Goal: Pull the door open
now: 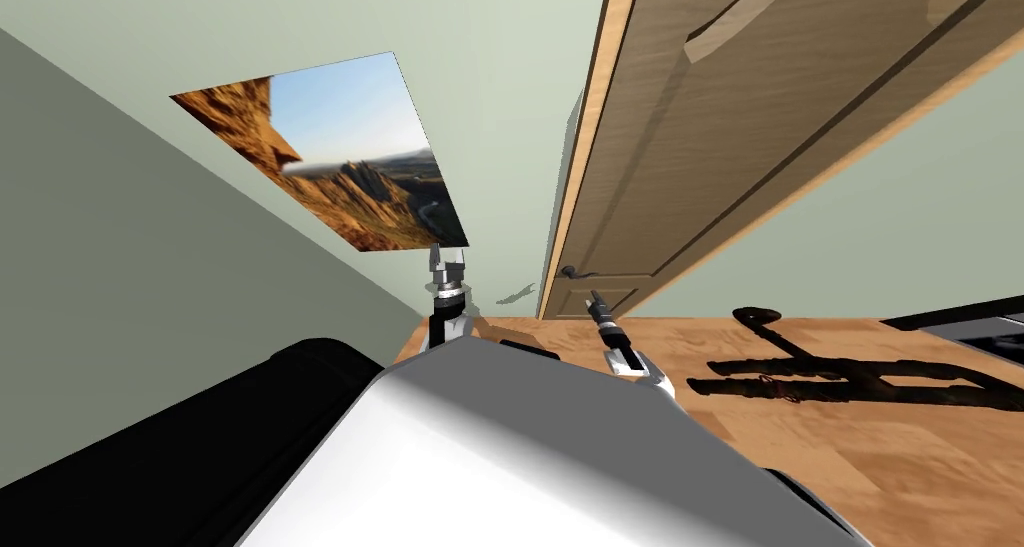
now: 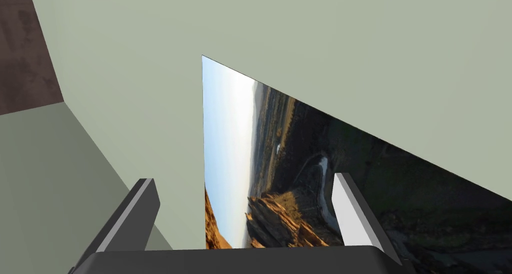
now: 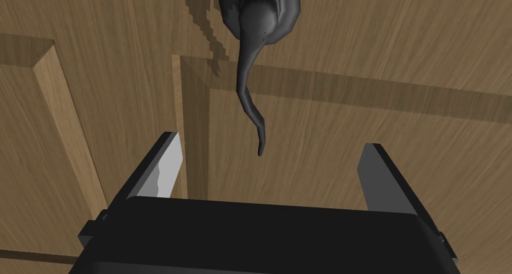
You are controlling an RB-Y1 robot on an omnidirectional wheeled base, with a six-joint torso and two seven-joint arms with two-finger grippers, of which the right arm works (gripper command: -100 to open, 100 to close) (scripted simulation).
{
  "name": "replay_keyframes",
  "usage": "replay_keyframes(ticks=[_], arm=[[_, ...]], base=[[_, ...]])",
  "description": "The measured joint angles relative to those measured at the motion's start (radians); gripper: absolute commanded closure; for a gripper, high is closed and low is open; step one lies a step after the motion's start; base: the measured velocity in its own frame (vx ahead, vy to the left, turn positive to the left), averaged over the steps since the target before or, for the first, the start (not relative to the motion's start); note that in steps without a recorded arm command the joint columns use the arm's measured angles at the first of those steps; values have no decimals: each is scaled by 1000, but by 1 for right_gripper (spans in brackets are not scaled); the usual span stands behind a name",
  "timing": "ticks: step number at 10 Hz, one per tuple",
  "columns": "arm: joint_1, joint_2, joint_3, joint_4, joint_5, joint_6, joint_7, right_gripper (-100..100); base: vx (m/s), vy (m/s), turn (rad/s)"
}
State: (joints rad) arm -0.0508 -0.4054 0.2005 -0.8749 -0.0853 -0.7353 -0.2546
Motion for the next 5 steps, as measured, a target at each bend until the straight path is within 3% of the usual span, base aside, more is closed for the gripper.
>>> replay_keyframes(ticks=[3, 5], arm=[[-14, -14, 8, 36, -3, -6, -13, -100], [-13, -21, -2, 60, -8, -20, -18, -100]], base=[[10, -27, 65], [141, 100, 202]])
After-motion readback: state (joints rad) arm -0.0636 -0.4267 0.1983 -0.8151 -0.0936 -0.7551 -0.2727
